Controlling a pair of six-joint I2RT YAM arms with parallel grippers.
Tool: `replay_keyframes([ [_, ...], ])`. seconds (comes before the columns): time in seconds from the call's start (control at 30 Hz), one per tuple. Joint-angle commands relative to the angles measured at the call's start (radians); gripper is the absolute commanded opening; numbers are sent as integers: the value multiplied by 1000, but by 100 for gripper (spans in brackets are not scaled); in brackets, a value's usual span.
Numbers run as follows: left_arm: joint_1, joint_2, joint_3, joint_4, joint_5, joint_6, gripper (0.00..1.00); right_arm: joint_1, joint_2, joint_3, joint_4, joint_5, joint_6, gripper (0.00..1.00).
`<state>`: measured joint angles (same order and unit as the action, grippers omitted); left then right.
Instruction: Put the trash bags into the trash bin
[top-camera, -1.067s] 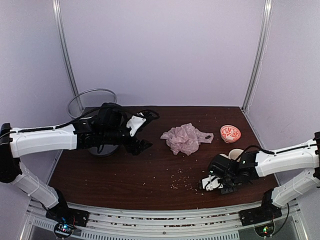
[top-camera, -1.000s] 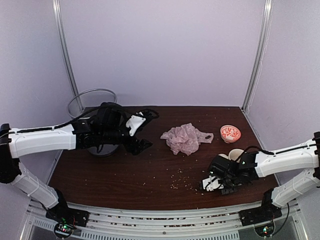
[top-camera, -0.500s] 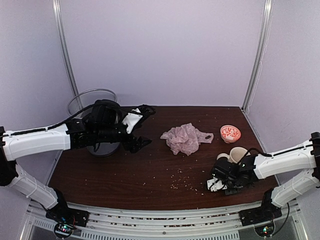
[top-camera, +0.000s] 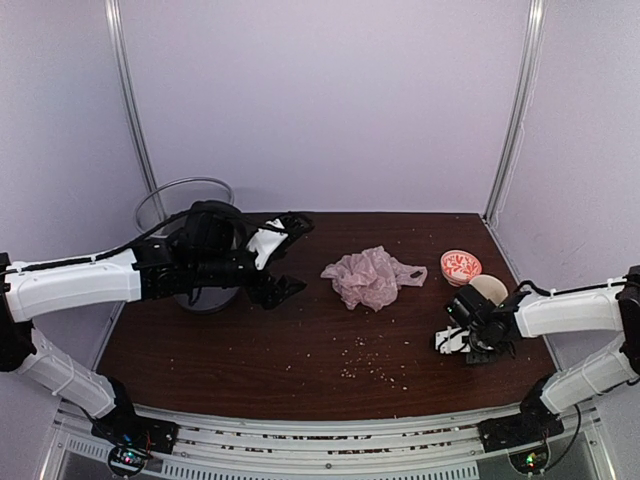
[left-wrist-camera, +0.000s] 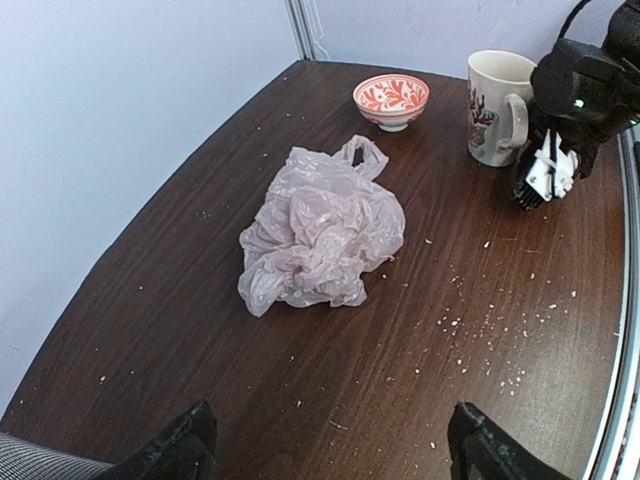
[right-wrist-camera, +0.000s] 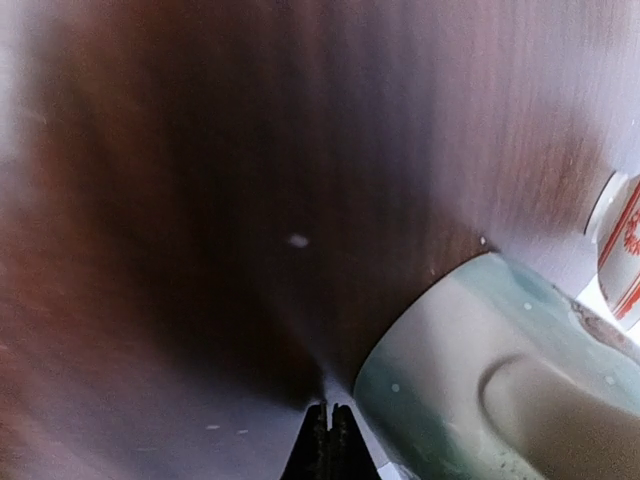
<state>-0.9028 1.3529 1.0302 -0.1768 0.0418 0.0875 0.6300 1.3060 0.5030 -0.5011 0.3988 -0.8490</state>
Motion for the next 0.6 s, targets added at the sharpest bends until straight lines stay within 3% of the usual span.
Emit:
replay_keyframes([
  [0.0,-21,-9,17,37,0,0,82,-103,28,12,99,-20,-103,0],
  [0.23,-40,19,24,24,4,1,80,-251,69,55,173,-90,-166,0],
  [0.33,-43,31,28,18,-5,1,80,-261,53,76,136,-160,-142,0],
  [0.57,-68,167,133,-53,-110,-84,89,-211,-82,193,-85,-623,-11,4],
])
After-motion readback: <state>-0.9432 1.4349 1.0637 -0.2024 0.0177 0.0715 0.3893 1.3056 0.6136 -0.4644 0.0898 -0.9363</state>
